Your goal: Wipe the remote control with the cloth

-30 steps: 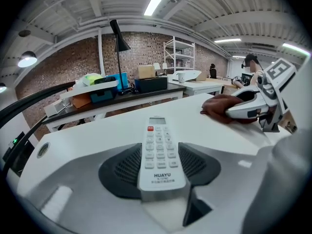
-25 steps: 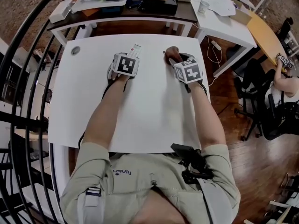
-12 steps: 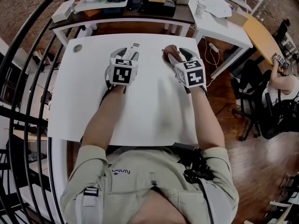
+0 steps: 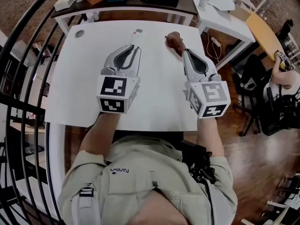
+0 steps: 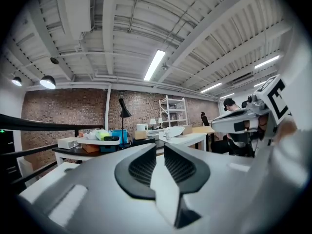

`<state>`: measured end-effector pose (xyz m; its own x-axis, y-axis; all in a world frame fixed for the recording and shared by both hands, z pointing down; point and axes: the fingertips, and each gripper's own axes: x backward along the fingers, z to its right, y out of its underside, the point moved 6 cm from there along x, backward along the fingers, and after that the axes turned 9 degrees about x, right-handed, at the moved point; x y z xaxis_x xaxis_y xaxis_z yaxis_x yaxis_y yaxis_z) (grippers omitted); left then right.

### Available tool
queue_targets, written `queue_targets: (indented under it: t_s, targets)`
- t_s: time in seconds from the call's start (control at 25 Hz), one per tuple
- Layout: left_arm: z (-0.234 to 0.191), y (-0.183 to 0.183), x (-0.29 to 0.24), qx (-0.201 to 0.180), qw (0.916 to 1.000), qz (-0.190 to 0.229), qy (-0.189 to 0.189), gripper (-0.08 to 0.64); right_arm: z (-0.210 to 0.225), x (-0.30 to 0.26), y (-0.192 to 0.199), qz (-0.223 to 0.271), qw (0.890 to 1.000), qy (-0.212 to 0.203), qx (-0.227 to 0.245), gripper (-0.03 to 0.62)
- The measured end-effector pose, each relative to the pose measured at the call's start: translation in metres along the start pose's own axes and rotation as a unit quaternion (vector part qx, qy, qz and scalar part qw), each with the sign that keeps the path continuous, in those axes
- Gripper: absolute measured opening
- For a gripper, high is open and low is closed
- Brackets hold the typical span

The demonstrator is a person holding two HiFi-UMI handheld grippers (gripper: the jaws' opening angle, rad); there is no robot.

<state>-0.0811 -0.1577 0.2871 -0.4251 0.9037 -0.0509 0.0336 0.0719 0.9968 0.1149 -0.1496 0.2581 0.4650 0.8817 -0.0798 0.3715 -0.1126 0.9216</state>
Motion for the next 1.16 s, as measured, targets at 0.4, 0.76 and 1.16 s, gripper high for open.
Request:
queue_targets:
  t_s: [0.4,0.76,1.16]
  targets:
    - [0.059,-0.023,0.092,-0.056,0.9925,0.108,0.014,0.018,-0.055,0.084,-0.022,0.076,0.997,-0.024,0.021,0.005]
    - [0.077,0.017,0.119,-0.072,0.9938,0.082,0.019,0.006,-0.094,0.112,0.004,0.091,0.991,-0.099,0.025,0.003]
    - [0.077,0.022,0.119,-0.092,0.9929,0.07,0.027,0.006,-0.099,0.108,0.001,0.103,0.989,-0.11,0.012,0.002]
